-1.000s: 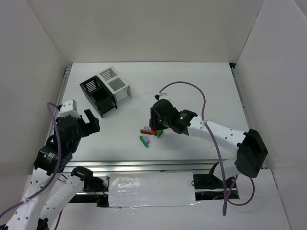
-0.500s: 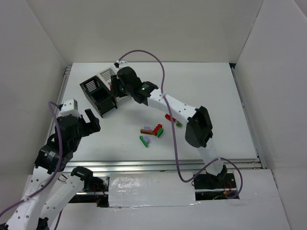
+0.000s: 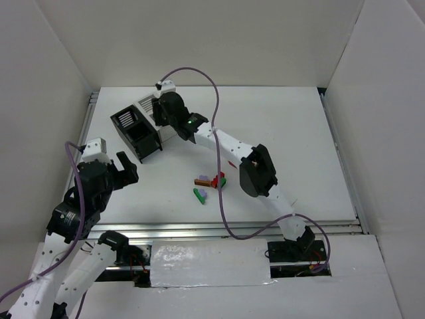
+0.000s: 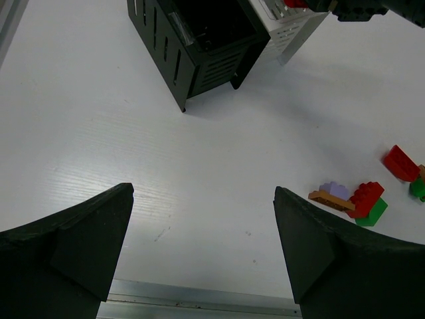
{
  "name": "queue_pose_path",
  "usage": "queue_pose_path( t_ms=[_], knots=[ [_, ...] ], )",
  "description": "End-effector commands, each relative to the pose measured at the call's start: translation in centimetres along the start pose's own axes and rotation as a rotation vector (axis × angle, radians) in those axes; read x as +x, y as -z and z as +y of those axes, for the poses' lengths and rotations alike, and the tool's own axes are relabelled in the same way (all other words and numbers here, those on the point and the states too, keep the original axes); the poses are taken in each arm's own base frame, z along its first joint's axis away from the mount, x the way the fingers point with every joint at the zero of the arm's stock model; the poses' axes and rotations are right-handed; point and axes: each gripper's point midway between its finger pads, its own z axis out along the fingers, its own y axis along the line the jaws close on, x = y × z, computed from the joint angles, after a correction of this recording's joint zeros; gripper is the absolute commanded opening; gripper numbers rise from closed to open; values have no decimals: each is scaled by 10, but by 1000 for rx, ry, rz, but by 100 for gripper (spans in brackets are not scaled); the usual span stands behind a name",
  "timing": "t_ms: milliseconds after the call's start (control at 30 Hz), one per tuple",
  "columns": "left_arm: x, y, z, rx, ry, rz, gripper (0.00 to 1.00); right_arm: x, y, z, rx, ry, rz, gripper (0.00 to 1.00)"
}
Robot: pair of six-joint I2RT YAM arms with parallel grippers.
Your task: Sort the legos into containers by color
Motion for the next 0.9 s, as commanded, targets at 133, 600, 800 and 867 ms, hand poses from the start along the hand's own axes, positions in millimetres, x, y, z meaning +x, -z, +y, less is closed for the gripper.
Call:
queue_pose_path(
  t_ms=[133,600,800,867],
  knots=[
    [-8,-2,-9,44,-18,-28,100,-47,-12,-35,9,-26,-126,23],
    [-6,-4,-10,40,-24,-15,100,-37,-20,-22,-85,-32,-112,26],
    [-6,-5,-10,41,-25,-13,100,-33,-23,-19,-90,-37,-109,72],
    [-6,-4,-10,44,-24,-15,99,-33,-23,-18,-86,-36,-109,80]
  ],
)
